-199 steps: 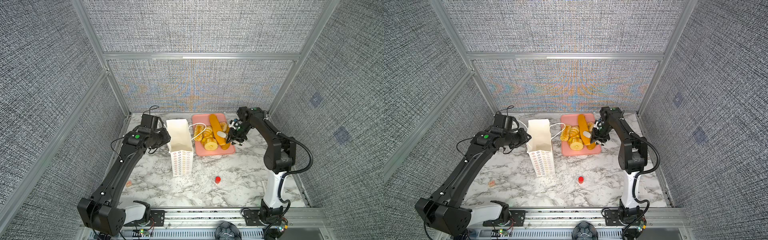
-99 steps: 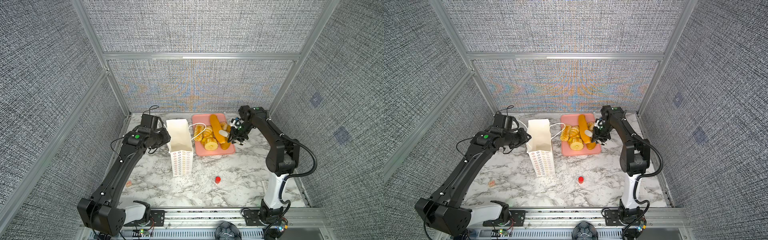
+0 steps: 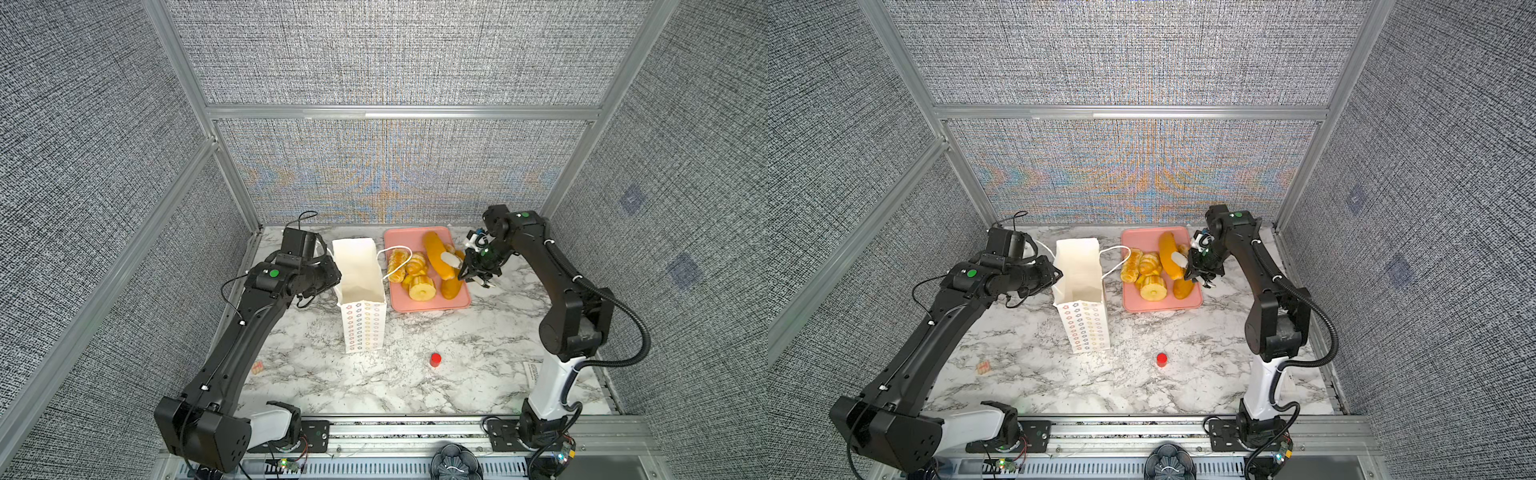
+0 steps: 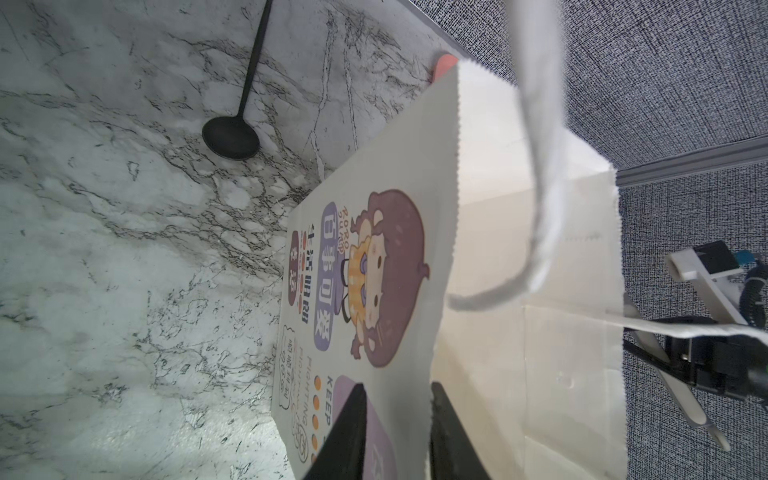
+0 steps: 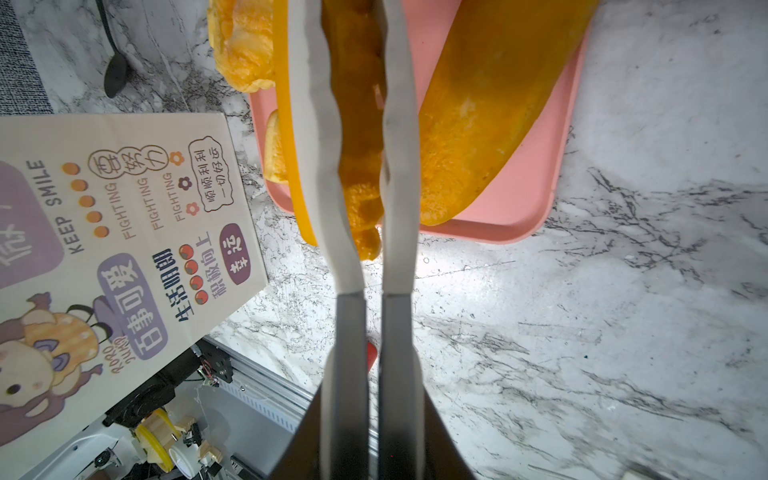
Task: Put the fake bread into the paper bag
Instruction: 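Lower the tongs with the right gripper and pinch the long yellow loaf, then lift the long yellow loaf with the tongs toward the bag opening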
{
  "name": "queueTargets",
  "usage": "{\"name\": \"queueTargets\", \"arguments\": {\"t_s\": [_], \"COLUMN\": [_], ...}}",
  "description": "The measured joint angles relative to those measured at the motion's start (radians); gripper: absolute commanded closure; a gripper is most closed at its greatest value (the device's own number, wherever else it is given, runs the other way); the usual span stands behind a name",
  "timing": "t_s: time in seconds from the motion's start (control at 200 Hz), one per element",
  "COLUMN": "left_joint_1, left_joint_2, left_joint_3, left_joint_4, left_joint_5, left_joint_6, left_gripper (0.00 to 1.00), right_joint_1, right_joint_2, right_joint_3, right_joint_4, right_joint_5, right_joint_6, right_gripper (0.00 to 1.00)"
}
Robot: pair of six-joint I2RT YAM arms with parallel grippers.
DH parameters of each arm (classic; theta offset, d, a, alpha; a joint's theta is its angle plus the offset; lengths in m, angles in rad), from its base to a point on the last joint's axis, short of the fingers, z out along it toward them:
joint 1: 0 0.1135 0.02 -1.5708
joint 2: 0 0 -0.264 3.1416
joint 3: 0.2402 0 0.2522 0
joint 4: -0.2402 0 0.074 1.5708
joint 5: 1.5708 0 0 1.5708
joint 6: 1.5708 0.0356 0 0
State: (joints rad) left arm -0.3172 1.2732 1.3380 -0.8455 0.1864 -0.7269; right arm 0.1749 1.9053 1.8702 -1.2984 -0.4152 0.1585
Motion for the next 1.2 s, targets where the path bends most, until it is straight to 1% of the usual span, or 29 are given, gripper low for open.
{"name": "queueTargets", "arguments": {"t_s": [0.29,0.72,1.015,1.2], "left_joint_1": [0.0,0.0,0.0,0.0], "left_joint_2": [-0.004,-0.004,-0.004,-0.003], "left_joint_3": [0.0,0.0,-0.001,-0.002], "left_joint_4": [0.0,0.0,0.003,0.006], "left_joint_5": [0.0,0.005,0.007,0.007], "left_joint_6": [0.0,-0.004,-0.007,-0.007], "left_gripper": [0.75,0.76,0.77,0.79], "right_joint_1": [0.0,0.005,0.044,0.104], "right_joint_2": [-0.057,-0.179,-0.274,-0.344], "right_joint_3": [0.009,0.049,0.084,0.079], "right_joint_4": [0.002,0.032,0.066,0.119], "right_joint_5": [-0.023,-0.092,-0.133,-0.143], "right_joint_6": [0.027,0.071,0.1,0.124], "right_gripper": [0.74,0.74,0.74,0.73]}}
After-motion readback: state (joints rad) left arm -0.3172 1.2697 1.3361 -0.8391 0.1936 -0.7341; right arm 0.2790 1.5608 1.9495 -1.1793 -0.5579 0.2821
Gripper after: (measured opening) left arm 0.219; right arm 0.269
